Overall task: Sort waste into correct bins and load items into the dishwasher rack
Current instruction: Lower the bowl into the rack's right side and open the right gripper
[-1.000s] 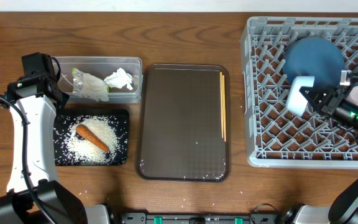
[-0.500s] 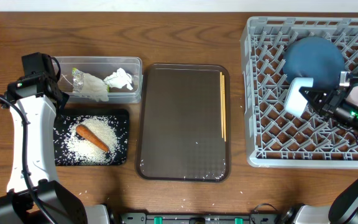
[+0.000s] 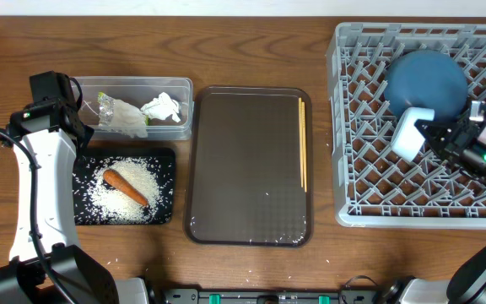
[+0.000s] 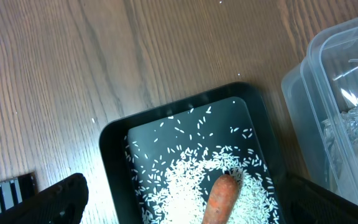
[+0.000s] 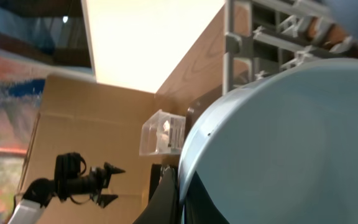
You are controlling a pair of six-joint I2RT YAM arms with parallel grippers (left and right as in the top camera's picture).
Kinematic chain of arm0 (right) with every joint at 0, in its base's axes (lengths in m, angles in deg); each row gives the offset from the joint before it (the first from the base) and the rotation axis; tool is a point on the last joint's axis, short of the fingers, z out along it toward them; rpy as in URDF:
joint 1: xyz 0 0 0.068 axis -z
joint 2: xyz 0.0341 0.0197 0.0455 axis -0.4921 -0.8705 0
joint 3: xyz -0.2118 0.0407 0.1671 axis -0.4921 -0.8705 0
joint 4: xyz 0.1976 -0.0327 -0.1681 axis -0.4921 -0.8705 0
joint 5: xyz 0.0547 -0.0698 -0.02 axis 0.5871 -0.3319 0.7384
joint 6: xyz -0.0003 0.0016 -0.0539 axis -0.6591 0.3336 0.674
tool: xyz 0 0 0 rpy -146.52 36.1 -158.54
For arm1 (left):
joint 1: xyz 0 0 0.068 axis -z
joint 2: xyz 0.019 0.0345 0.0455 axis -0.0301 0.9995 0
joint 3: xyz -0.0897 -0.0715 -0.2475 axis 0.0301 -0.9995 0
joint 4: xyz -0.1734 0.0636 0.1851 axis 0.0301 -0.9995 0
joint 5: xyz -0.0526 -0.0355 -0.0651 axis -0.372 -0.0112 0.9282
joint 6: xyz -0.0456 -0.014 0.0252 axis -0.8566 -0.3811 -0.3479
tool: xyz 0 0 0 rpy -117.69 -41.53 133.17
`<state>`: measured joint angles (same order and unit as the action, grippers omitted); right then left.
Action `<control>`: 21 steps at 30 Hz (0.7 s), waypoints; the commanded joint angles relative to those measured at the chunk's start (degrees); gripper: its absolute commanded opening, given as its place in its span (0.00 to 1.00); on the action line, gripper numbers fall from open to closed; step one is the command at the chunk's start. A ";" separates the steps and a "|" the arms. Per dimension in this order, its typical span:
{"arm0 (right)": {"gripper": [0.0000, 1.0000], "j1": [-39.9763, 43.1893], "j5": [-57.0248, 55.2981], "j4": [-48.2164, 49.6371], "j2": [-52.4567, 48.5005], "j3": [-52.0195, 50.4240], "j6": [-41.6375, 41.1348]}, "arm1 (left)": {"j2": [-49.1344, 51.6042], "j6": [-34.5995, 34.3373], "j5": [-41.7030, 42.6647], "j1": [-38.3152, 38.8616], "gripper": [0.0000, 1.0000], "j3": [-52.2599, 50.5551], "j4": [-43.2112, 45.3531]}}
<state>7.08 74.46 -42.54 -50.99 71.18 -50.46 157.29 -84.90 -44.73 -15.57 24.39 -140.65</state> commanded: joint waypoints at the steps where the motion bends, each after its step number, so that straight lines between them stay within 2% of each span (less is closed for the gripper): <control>1: 0.01 1.51 -6.80 -1.44 0.68 -0.37 0.07 | -0.20 -0.35 -0.31 -0.15 0.99 -0.13 -0.15; 6: 0.03 1.68 -8.04 -4.94 0.74 -0.37 2.29 | -0.20 -0.35 -0.31 -0.15 0.99 -0.13 -0.15; 11: 0.09 1.73 -8.85 -6.43 1.86 -0.37 2.43 | -0.20 -0.35 -0.28 -0.15 0.99 -0.13 -0.15; 16: 0.11 1.75 -19.80 -9.55 6.64 -0.37 0.87 | -0.20 -0.35 -0.31 -0.15 0.99 -0.13 -0.15; 18: 0.19 1.73 -23.76 -11.06 9.27 -0.35 0.87 | -0.20 -0.35 -0.31 -0.15 0.99 -0.13 -0.15; 19: 0.34 1.73 -25.42 -11.91 10.82 -0.35 0.87 | -0.20 -0.35 -0.31 -0.15 0.99 -0.13 -0.15; 21: 0.55 1.73 -27.71 -13.38 13.40 -0.35 0.90 | -0.20 -0.35 -0.31 -0.15 0.99 -0.13 -0.15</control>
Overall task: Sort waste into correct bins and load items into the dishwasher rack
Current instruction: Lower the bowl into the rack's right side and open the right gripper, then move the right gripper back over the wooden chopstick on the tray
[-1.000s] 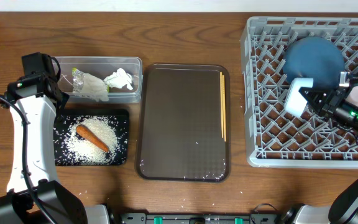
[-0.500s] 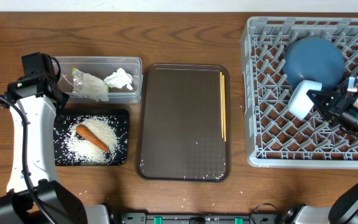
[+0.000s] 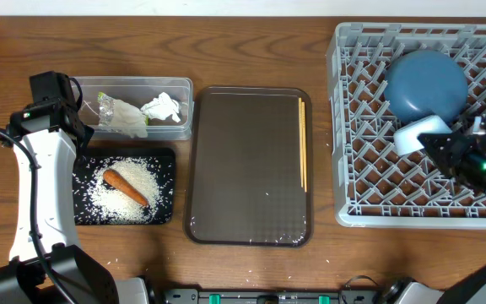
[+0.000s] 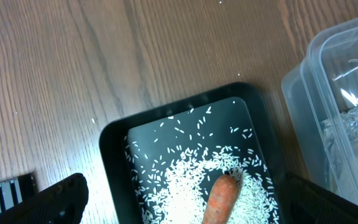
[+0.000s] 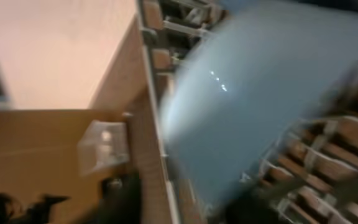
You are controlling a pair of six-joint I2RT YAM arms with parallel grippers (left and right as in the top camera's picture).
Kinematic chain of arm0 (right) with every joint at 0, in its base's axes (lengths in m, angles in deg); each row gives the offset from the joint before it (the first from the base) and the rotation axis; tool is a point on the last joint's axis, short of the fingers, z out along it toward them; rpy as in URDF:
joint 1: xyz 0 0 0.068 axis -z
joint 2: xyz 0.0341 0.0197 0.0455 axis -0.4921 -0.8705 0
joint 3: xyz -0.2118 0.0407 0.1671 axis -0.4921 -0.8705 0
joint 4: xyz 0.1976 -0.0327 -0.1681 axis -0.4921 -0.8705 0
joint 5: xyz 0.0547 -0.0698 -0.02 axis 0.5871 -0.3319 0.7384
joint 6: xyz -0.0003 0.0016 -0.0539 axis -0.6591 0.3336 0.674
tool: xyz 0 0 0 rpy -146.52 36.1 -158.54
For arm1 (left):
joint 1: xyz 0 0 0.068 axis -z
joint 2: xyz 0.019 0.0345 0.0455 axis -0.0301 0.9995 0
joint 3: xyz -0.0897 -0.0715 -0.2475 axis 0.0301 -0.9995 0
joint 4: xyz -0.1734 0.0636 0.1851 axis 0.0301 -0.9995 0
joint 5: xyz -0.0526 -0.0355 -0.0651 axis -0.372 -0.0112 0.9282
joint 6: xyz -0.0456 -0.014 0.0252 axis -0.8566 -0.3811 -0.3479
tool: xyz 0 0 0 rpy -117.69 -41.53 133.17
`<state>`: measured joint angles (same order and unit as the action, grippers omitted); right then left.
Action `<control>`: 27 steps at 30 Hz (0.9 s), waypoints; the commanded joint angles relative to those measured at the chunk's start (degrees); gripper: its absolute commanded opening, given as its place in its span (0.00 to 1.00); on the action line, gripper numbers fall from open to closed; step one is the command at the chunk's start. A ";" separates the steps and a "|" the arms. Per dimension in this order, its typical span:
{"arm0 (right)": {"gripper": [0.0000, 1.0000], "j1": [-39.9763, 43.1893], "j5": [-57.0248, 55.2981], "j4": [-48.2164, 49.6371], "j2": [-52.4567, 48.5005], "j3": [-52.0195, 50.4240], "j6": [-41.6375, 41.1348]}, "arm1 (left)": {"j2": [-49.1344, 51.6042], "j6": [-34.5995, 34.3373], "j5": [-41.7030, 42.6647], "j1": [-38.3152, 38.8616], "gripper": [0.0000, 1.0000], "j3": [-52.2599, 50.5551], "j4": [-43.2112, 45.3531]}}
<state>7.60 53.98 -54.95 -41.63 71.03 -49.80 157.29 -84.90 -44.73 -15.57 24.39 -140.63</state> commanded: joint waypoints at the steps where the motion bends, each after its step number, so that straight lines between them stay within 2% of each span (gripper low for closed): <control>1: 0.57 1.20 -8.22 -1.60 5.18 -0.20 0.24 | -0.20 -0.35 -0.31 -0.15 0.99 -0.13 -0.17; 10: 0.60 1.20 -15.28 -7.52 15.10 0.35 -1.31 | -0.20 -0.35 -0.28 -0.15 0.99 -0.13 -0.17; 17: 0.65 -0.50 -14.05 -11.82 21.33 0.83 -2.36 | -0.20 -0.35 -0.31 -0.15 0.99 -0.13 -0.17; 19: 0.97 -2.93 -10.08 -12.04 23.02 0.83 -0.90 | -0.20 -0.35 -0.31 -0.15 0.99 -0.13 -0.17; 22: 0.99 -10.23 -8.70 -11.98 25.62 0.92 3.89 | -0.20 -0.35 -0.28 -0.15 0.99 -0.13 -0.17; 24: 0.99 -16.50 -12.83 -11.69 26.77 1.60 2.10 | -0.20 -0.35 -0.28 -0.15 0.99 -0.13 -0.17; 27: 0.99 -27.76 -25.55 -11.34 26.71 4.79 -2.38 | -0.20 -0.35 -0.28 -0.15 0.99 -0.13 -0.17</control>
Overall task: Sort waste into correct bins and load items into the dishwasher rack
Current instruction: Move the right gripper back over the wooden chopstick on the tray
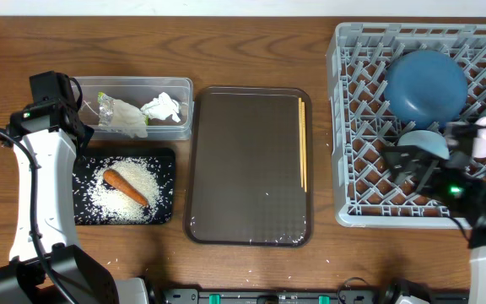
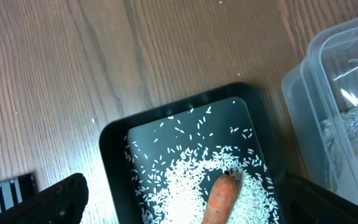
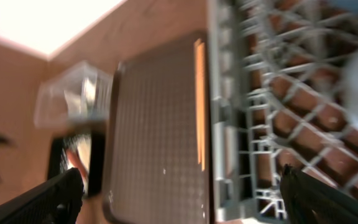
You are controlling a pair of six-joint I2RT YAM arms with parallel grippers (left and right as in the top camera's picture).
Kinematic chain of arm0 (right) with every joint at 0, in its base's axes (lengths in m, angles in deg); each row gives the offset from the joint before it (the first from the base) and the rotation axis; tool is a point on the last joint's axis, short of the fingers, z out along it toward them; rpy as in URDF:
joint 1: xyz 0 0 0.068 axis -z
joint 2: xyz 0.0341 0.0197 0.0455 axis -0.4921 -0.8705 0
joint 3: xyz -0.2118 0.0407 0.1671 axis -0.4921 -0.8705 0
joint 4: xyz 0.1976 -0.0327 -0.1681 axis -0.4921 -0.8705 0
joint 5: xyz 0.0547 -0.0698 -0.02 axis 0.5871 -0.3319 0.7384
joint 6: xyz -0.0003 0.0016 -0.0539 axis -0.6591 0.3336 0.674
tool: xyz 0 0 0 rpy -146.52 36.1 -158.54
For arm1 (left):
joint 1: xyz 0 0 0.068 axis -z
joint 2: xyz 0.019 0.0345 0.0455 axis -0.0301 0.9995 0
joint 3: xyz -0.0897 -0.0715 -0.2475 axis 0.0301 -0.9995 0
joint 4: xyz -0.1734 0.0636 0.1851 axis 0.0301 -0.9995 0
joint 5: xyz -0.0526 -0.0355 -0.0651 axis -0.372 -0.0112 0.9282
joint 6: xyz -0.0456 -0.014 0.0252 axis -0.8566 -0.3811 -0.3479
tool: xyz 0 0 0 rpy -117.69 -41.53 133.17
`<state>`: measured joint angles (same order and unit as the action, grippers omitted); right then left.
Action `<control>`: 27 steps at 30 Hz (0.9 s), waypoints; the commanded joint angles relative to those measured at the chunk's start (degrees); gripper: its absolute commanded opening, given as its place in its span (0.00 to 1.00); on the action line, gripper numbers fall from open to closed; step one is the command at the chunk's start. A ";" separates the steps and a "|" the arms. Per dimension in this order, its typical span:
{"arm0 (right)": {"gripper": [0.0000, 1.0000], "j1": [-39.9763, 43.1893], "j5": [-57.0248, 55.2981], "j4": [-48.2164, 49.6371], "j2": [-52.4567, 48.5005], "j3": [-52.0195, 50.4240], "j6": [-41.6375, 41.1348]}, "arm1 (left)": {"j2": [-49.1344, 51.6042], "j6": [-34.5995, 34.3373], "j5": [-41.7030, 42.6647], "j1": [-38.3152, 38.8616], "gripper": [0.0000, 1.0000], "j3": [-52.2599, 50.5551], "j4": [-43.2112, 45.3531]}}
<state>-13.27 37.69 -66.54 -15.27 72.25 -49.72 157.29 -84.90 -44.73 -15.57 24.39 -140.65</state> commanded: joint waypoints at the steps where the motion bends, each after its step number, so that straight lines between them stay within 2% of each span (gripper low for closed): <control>1: 0.99 -11.26 -14.78 0.20 -0.28 5.31 -3.82 | -0.20 -0.35 -0.31 -0.15 0.99 -0.13 -0.15; 6: 0.99 -28.37 -29.44 -5.11 -8.28 17.03 -6.80 | -0.20 -0.35 -0.31 -0.15 0.99 -0.13 -0.15; 11: 0.99 -37.59 -39.78 -12.33 -20.83 29.11 -7.08 | -0.20 -0.35 -0.31 -0.15 0.99 -0.13 -0.15; 14: 0.99 -40.83 -37.03 -13.35 -28.48 33.57 -4.35 | -0.20 -0.35 -0.31 -0.15 0.99 -0.13 -0.15; 20: 0.99 -44.76 -29.44 -4.66 -38.32 33.48 -6.49 | -0.20 -0.35 -0.31 -0.15 0.99 -0.13 -0.15; 25: 0.99 -46.51 -30.10 -0.83 -45.92 33.48 -7.15 | -0.20 -0.35 -0.28 -0.15 0.99 -0.13 -0.15; 27: 0.95 -46.77 -33.55 -0.76 -49.55 33.48 -12.02 | -0.20 -0.35 -0.28 -0.15 0.99 -0.13 -0.15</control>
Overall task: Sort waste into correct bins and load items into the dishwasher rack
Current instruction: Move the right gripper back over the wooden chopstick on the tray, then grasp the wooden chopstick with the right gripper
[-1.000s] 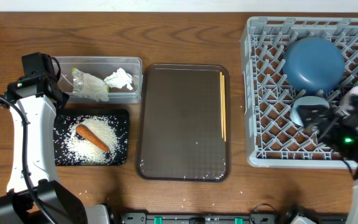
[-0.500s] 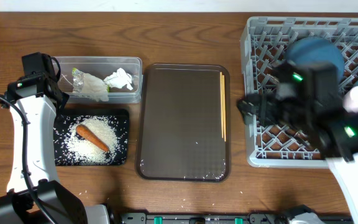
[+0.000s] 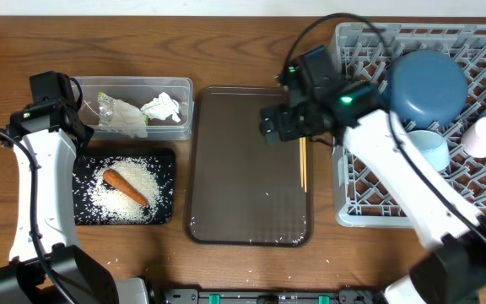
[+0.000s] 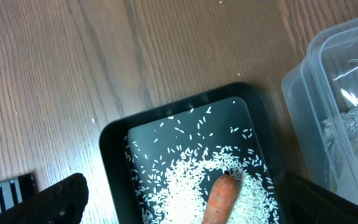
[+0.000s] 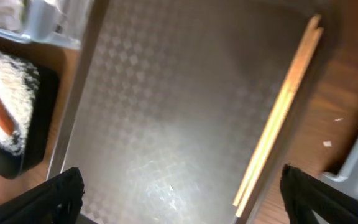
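Two wooden chopsticks (image 3: 302, 143) (image 5: 278, 118) lie along the right side of the brown tray (image 3: 243, 169) (image 5: 166, 93). My right gripper (image 3: 281, 125) (image 5: 182, 199) hangs open above the tray, just left of the chopsticks, with nothing in it. My left gripper (image 3: 53, 97) (image 4: 185, 208) stays open over the black tray (image 3: 165, 160) (image 4: 114, 134), which holds rice and a carrot (image 3: 125, 187) (image 4: 219, 199). In the grey rack (image 3: 344, 211) are a blue bowl (image 3: 424, 84), a pale blue cup (image 3: 429, 150) and a pink cup (image 3: 482, 135).
A clear plastic bin (image 3: 184, 84) (image 4: 328, 93) with crumpled wrappers stands behind the black tray, left of the brown tray. A few rice grains lie on the wooden table near the front left. The rack fills the right side.
My right arm has moved left from above the rack's front part to above the brown tray, next to the chopsticks. The pale blue cup stays in the rack. The left arm has not moved.
My right gripper first held the pale blue cup in the rack beside the blue bowl. Then the cup was lower among the rack's tines. Then the gripper was open and apart from it, and now it hangs over the brown tray. The left arm stayed still.
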You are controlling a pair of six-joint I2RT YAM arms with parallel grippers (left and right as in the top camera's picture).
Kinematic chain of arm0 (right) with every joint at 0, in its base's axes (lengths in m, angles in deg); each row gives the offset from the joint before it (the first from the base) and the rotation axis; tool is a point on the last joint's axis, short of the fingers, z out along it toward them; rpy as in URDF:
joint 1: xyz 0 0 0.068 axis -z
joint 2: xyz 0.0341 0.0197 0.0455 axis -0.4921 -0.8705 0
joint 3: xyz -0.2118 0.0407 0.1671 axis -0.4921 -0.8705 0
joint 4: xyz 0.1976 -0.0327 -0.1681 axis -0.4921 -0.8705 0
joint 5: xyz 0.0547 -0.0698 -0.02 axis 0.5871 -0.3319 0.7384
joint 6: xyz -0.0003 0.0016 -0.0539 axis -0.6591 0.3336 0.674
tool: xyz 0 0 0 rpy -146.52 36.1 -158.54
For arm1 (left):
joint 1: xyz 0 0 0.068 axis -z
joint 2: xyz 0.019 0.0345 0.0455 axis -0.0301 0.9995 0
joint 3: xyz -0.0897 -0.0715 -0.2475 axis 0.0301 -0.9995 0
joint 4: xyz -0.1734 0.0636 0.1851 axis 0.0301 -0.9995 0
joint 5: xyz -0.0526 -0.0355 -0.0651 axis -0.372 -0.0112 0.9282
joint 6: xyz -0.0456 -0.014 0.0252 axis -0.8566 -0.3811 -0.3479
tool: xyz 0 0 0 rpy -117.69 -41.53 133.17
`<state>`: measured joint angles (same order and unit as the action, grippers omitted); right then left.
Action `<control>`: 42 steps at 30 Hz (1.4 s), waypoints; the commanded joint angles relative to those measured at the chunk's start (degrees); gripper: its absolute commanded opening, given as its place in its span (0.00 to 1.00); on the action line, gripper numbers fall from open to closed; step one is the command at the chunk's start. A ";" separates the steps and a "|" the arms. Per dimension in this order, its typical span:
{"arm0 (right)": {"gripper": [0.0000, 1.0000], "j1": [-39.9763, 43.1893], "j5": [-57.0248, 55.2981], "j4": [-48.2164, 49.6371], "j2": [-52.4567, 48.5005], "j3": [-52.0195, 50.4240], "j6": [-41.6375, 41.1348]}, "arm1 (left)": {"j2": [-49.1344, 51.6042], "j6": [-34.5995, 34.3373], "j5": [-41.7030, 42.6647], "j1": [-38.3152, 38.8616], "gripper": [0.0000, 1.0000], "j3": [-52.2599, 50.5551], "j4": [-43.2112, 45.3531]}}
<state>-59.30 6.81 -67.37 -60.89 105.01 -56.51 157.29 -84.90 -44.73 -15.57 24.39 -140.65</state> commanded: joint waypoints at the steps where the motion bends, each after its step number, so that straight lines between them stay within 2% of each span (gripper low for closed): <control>1: 0.93 -0.74 -3.67 0.04 -5.09 0.72 -6.82 | -0.20 -0.35 -0.31 -0.15 0.99 -0.13 -0.15; 7: 0.92 -0.74 -4.46 1.11 -13.18 0.72 -8.72 | -0.20 -0.35 -0.28 -0.15 0.99 -0.13 -0.15; 13: 0.90 -0.68 -6.95 1.31 -16.90 0.72 -10.69 | -0.20 -0.35 -0.28 -0.15 0.99 -0.13 -0.15; 21: 0.90 -0.52 -11.63 1.11 -17.18 0.70 -13.70 | -0.20 -0.35 -0.31 -0.15 0.99 -0.13 -0.15; 42: 0.87 -1.01 -12.15 4.13 -18.38 0.39 -16.22 | -0.20 -0.35 -0.31 -0.15 0.99 -0.13 -0.15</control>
<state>-59.85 -4.32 -63.32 -77.61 105.06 -71.35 157.29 -84.90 -44.73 -15.57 24.39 -140.65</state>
